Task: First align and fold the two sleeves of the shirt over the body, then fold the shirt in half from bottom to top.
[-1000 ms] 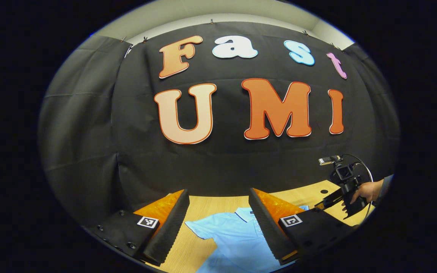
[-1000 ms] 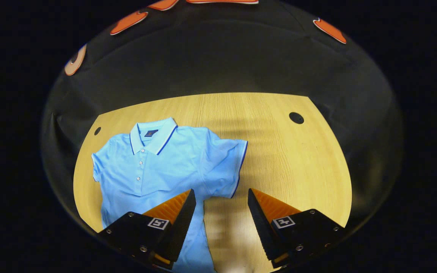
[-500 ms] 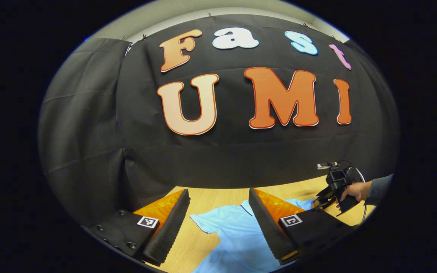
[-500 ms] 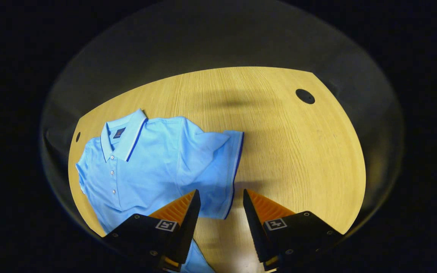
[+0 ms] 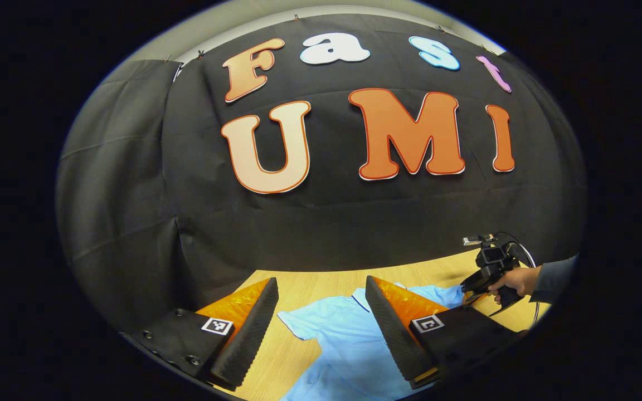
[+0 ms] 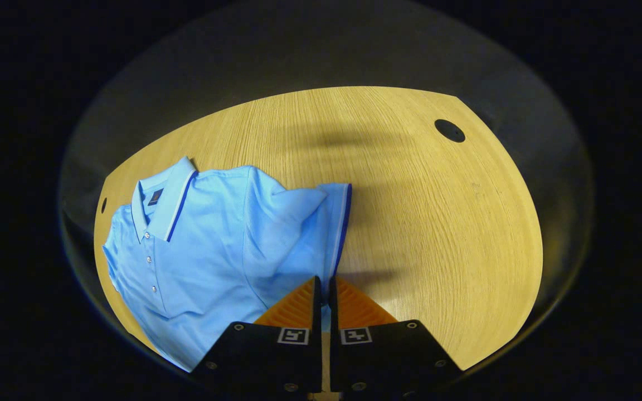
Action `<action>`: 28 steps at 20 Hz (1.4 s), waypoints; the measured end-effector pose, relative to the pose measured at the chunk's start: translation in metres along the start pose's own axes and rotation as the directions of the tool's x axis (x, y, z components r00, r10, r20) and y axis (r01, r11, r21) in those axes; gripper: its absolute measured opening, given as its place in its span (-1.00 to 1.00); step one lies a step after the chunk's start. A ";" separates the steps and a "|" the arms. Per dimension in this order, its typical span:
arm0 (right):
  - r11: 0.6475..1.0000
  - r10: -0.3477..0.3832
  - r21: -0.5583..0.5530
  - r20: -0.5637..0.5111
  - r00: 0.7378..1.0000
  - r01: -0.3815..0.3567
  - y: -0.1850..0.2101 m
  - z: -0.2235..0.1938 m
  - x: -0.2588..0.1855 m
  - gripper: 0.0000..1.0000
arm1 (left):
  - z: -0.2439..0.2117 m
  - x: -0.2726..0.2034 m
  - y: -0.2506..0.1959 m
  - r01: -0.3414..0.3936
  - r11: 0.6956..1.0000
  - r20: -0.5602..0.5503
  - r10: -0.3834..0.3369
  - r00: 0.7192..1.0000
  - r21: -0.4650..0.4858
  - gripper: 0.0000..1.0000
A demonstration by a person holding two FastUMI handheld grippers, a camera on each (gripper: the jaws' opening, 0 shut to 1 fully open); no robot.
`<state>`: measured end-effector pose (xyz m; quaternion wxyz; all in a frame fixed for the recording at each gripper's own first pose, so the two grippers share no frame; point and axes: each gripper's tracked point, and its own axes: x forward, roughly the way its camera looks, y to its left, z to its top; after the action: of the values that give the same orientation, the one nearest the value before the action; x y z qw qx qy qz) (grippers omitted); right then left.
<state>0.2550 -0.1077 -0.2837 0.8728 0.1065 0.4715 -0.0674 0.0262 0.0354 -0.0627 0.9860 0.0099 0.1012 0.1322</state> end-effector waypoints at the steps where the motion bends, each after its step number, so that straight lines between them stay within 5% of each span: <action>1: 1.000 0.025 0.009 -0.004 1.000 -0.025 0.004 0.000 -0.003 -0.95 | 0.000 -0.001 0.000 0.001 1.000 -0.001 -0.001 1.000 0.001 1.00; 8: 0.980 0.195 0.003 0.144 0.970 -0.197 0.054 0.034 -0.038 -0.99 | -0.006 -0.011 0.018 -0.053 0.999 -0.013 0.053 0.999 -0.007 1.00; 18: 0.941 0.310 -0.186 0.145 0.940 -0.282 0.150 0.027 -0.052 -0.96 | -0.014 -0.013 0.045 -0.095 0.995 -0.025 0.094 0.995 -0.017 1.00; 21: 0.919 0.367 -0.187 0.086 0.926 -0.347 0.180 0.008 -0.052 -0.85 | -0.029 0.004 0.052 -0.068 0.996 -0.052 0.066 0.997 -0.054 1.00; 28: 0.944 0.277 -0.221 0.129 0.952 -0.245 0.175 0.004 -0.068 -0.77 | -0.072 0.066 0.067 0.081 0.986 -0.139 -0.101 0.985 -0.145 1.00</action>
<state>0.2597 0.0617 -0.2034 0.9150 0.0729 0.3866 0.0892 0.0568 0.1167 -0.1434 0.9793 -0.0731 0.1639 0.0941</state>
